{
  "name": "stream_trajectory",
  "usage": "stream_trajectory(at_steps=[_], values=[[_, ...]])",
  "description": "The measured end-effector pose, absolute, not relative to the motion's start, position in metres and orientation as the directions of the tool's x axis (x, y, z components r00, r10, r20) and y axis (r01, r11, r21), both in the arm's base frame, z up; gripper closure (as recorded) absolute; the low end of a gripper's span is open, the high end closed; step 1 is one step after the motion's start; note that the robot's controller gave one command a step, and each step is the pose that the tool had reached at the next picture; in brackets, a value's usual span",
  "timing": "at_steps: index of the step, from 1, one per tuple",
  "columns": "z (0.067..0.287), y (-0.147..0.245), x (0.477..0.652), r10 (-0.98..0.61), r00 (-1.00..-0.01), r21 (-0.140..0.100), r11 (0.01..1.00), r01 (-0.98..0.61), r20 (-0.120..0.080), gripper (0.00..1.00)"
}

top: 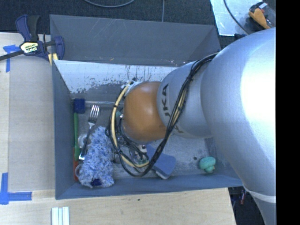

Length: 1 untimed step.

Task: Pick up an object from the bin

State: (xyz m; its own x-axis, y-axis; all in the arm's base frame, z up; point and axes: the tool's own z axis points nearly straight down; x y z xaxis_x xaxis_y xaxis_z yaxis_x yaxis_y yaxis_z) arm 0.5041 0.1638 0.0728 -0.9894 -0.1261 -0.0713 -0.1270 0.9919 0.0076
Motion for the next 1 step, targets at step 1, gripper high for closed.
stream_trajectory(at_steps=[1], values=[[0.1088, 0.2196, 0.5346, -0.062, -0.996, -0.008, 0.998, -0.062, -0.071, 1.0]])
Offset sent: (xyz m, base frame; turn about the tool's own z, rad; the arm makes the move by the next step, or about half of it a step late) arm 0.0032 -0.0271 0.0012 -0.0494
